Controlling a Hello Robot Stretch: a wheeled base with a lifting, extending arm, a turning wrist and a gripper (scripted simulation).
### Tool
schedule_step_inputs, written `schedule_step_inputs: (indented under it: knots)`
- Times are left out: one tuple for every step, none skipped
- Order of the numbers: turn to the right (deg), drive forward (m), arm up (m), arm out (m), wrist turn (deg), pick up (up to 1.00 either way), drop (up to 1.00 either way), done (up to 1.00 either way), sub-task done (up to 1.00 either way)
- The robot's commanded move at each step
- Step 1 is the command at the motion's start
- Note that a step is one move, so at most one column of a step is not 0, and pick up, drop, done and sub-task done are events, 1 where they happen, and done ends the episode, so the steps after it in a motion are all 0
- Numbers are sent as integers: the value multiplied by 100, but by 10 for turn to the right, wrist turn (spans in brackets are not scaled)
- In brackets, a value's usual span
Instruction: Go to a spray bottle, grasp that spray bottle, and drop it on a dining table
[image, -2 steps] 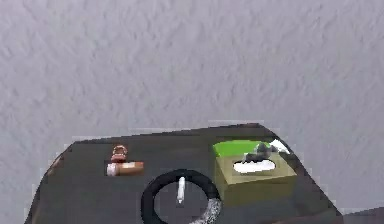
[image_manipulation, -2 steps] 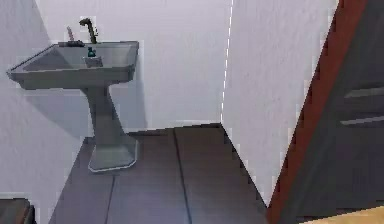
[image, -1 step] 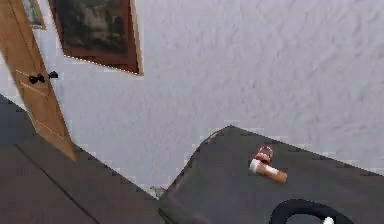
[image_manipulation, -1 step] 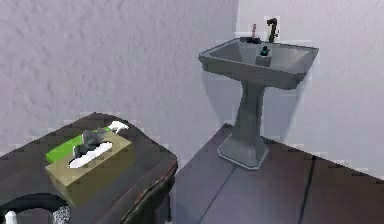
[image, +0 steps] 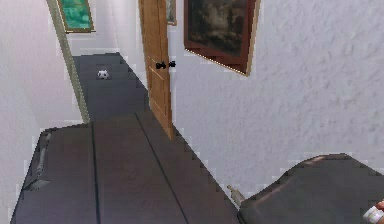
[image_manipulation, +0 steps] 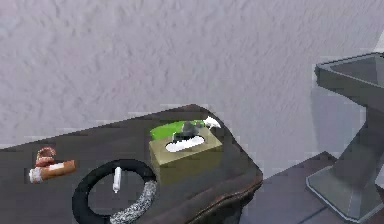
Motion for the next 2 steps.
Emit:
schedule_step_inputs:
  knots:
    - [0, 0, 50, 0, 0, 0, 0, 0, 0]
    - [0, 0, 38, 0, 0, 0, 0, 0, 0]
